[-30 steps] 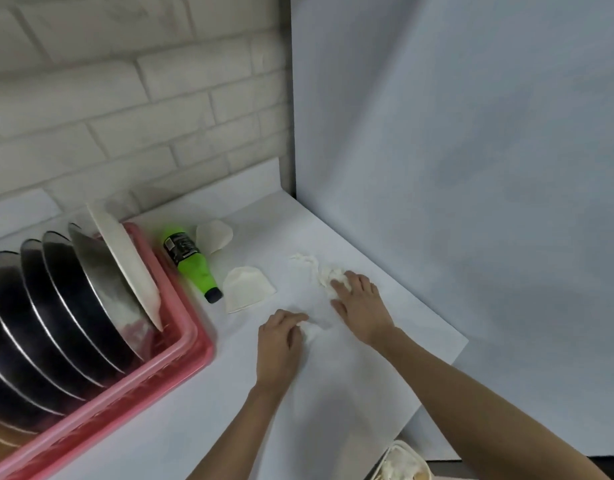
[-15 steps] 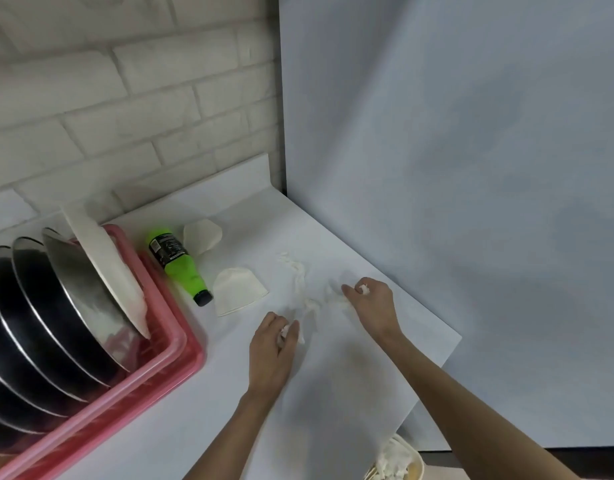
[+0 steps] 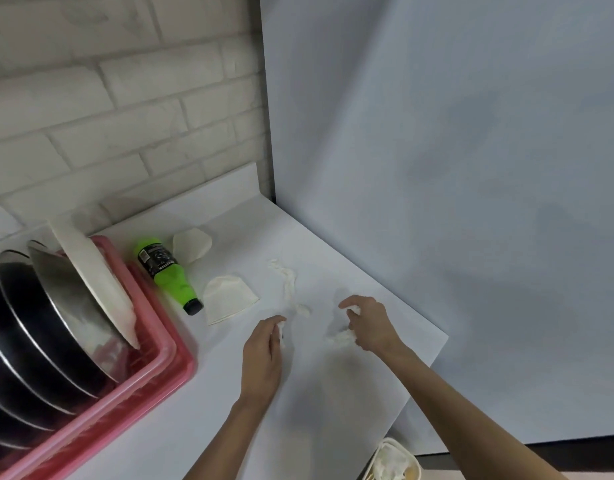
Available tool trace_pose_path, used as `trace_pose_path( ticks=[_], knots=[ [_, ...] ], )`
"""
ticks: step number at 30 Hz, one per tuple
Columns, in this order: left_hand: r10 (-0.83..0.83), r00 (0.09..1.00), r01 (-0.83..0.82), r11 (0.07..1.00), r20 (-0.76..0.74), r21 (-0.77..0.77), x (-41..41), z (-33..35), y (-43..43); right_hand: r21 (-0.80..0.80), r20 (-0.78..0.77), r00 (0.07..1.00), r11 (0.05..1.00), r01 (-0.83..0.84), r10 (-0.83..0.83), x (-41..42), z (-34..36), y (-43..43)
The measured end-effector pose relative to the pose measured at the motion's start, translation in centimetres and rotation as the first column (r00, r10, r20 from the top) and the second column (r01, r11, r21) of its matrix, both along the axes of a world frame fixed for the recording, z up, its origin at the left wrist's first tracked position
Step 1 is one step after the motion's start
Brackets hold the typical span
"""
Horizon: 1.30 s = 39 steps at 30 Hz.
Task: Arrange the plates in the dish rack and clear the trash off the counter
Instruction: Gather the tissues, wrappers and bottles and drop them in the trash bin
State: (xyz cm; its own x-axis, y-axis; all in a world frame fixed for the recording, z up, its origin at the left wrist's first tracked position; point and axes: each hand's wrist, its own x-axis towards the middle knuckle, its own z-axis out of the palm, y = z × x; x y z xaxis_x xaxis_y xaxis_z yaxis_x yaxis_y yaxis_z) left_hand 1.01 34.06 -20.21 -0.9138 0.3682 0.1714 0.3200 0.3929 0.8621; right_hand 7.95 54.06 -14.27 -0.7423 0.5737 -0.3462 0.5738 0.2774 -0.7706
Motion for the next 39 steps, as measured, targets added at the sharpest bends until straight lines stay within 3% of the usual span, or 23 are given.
trace_pose_path(
  ticks=[3,5,6,8,9,11,15,19,21,28,33,39],
  knots=[
    [-0.027,0.999,0.026,1.000,-0.032,-0.006,0.0,0.1,0.0,-0.038,0.016,1.000,0.999,-0.003,0.003,-0.1,-0.1,0.1],
    [-0.041,0.999,0.040,0.999,-0.018,-0.016,0.0,0.1,-0.1,-0.156,-0.014,0.999,0.987,0.047,-0.050,0.1,0.4,-0.3],
    [-0.053,0.998,0.052,0.998,-0.017,-0.028,0.0,0.1,-0.1,-0.280,-0.061,0.993,0.956,0.081,-0.102,0.3,0.7,-0.5],
    [-0.082,0.996,0.079,0.994,-0.034,-0.069,0.0,0.0,0.0,-0.576,-0.151,0.959,0.810,0.112,-0.241,0.5,1.0,-1.0],
    [-0.088,0.996,0.084,0.992,-0.034,-0.090,-0.1,-0.1,0.0,-0.666,-0.172,0.944,0.739,0.101,-0.283,0.7,0.9,-1.2],
    [-0.075,0.997,0.070,0.991,-0.035,-0.111,-0.1,-0.2,0.1,-0.711,-0.196,0.947,0.702,0.040,-0.253,1.0,0.5,-1.4],
    [-0.023,1.000,0.023,0.997,0.004,-0.074,0.0,0.2,0.1,-0.630,-0.173,0.978,0.776,-0.020,-0.115,1.6,-0.5,-2.4],
    [0.006,0.987,-0.014,0.999,0.162,0.048,0.2,0.5,0.1,-0.624,-0.204,0.970,0.781,-0.025,-0.132,1.6,-1.3,-2.4],
    [0.010,0.986,-0.020,0.998,0.169,0.059,0.1,0.4,-0.1,-0.652,-0.234,0.956,0.758,-0.019,-0.178,1.4,-1.8,-2.2],
    [-0.071,0.997,0.076,0.986,0.040,-0.148,-0.1,0.0,0.1,-0.495,-0.306,0.934,0.869,0.008,-0.183,2.0,-2.8,-2.4],
    [-0.091,0.995,0.095,0.977,0.029,-0.189,-0.2,-0.2,0.1,-0.335,-0.355,0.925,0.942,0.006,-0.132,2.0,-2.7,-4.3],
    [-0.071,0.997,0.072,0.975,0.016,-0.209,0.0,0.0,0.2,-0.301,-0.322,0.945,0.952,-0.049,-0.053,2.1,-2.7,-5.0]
  ],
)
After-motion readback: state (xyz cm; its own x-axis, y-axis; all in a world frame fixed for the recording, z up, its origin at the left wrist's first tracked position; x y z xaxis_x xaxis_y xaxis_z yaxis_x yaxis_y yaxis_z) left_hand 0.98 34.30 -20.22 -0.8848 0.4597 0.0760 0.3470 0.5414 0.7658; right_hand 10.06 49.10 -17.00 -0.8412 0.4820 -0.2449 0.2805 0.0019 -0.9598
